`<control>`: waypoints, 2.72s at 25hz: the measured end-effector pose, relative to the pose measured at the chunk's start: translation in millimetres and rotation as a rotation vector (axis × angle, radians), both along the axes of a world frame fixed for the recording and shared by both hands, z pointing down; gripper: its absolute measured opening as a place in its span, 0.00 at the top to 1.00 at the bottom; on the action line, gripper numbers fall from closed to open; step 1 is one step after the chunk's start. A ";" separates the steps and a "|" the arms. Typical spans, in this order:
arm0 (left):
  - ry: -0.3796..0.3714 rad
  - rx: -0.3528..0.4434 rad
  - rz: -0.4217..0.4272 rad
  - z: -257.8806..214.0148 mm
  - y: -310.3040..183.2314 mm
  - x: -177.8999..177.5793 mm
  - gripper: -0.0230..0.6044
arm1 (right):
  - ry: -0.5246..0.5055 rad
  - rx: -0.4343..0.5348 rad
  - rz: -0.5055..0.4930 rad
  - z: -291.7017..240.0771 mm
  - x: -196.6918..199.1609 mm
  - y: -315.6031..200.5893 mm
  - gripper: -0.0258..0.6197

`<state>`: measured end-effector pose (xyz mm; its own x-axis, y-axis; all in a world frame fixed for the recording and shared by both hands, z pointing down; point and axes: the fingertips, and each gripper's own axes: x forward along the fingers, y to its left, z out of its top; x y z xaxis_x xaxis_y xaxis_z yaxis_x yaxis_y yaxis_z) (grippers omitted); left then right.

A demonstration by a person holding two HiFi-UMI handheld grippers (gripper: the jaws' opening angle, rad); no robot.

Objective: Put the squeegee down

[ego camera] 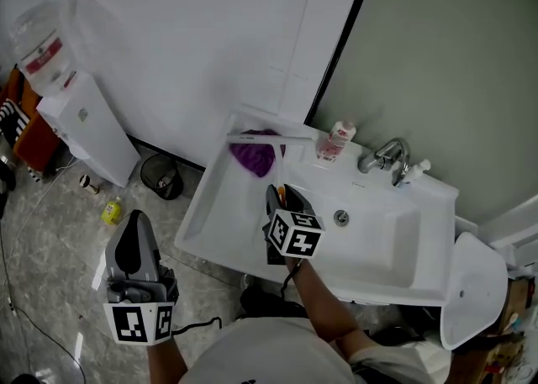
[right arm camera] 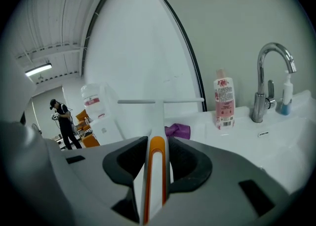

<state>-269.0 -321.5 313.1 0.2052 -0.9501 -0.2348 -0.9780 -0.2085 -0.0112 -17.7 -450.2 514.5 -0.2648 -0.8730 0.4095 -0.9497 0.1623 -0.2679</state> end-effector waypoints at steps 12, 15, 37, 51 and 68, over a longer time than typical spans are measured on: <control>-0.018 -0.044 -0.015 13.7 -14.4 3.1 0.95 | -0.008 -0.151 0.058 60.1 7.7 -44.5 0.75; -0.019 -0.060 -0.015 19.3 -16.3 5.2 0.95 | -0.005 -0.177 0.074 69.3 12.2 -54.8 0.75; -0.016 -0.120 -0.090 40.5 -17.7 -15.6 0.95 | 0.001 -0.315 0.070 115.5 -3.8 -83.3 0.75; -0.017 -0.125 -0.086 42.0 -19.8 -14.7 0.95 | 0.011 -0.295 0.000 113.1 -16.4 -85.8 0.71; -0.018 -0.074 -0.041 24.5 3.2 2.2 0.95 | 0.112 -0.066 -0.072 51.6 -5.4 -36.2 0.96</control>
<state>-266.9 -318.3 337.6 0.1690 -0.9725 -0.1604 -0.9855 -0.1688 -0.0150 -23.1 -486.4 566.1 -0.2755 -0.8235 0.4959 -0.9606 0.2170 -0.1734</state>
